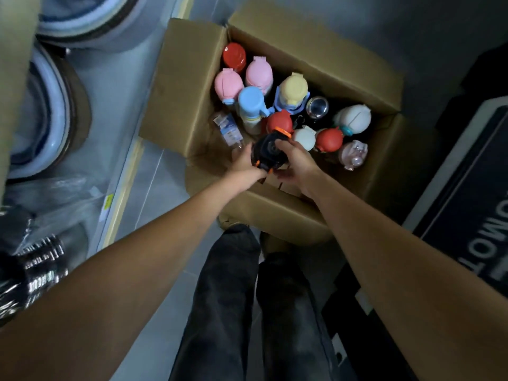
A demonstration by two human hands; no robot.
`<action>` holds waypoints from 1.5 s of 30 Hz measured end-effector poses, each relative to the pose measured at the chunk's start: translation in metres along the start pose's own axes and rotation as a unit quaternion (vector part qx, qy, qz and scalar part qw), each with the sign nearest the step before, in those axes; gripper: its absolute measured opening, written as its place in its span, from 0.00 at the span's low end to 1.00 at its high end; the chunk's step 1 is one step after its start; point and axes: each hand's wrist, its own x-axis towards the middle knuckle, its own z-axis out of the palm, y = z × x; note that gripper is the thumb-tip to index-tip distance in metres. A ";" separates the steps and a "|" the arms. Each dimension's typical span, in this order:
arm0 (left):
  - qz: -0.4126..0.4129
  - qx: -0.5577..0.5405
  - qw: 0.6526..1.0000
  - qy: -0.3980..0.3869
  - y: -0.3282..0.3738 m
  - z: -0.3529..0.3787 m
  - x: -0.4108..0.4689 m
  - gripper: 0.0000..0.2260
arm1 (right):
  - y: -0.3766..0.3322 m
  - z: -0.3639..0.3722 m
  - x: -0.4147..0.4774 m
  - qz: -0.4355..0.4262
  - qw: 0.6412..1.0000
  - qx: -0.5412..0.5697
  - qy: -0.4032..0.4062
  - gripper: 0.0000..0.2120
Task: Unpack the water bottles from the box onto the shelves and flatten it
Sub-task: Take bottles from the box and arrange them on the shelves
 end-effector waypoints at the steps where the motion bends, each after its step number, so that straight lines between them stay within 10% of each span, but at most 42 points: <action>1: 0.008 -0.002 1.000 0.003 0.003 -0.001 -0.013 0.34 | -0.002 -0.003 -0.013 -0.011 1.000 -0.012 0.002 0.17; 18: 0.097 -0.164 0.967 0.167 0.035 -0.049 -0.328 0.30 | -0.050 0.039 -0.308 -0.163 0.935 -0.287 -0.129 0.18; 24: 0.138 -0.234 0.939 0.212 0.004 -0.070 -0.430 0.14 | -0.039 0.099 -0.393 -0.209 0.884 -0.383 -0.168 0.21; 29: 0.120 -0.288 0.913 0.262 -0.036 -0.113 -0.539 0.03 | -0.020 0.174 -0.475 -0.234 0.820 -0.460 -0.245 0.23; 40: 0.098 -0.376 0.790 0.475 -0.204 -0.148 -0.768 0.27 | 0.112 0.323 -0.672 -0.286 0.620 -0.568 -0.460 0.19; 45: 0.108 -0.378 0.736 0.550 -0.259 -0.158 -0.886 0.32 | 0.179 0.378 -0.777 -0.324 0.559 -0.576 -0.501 0.39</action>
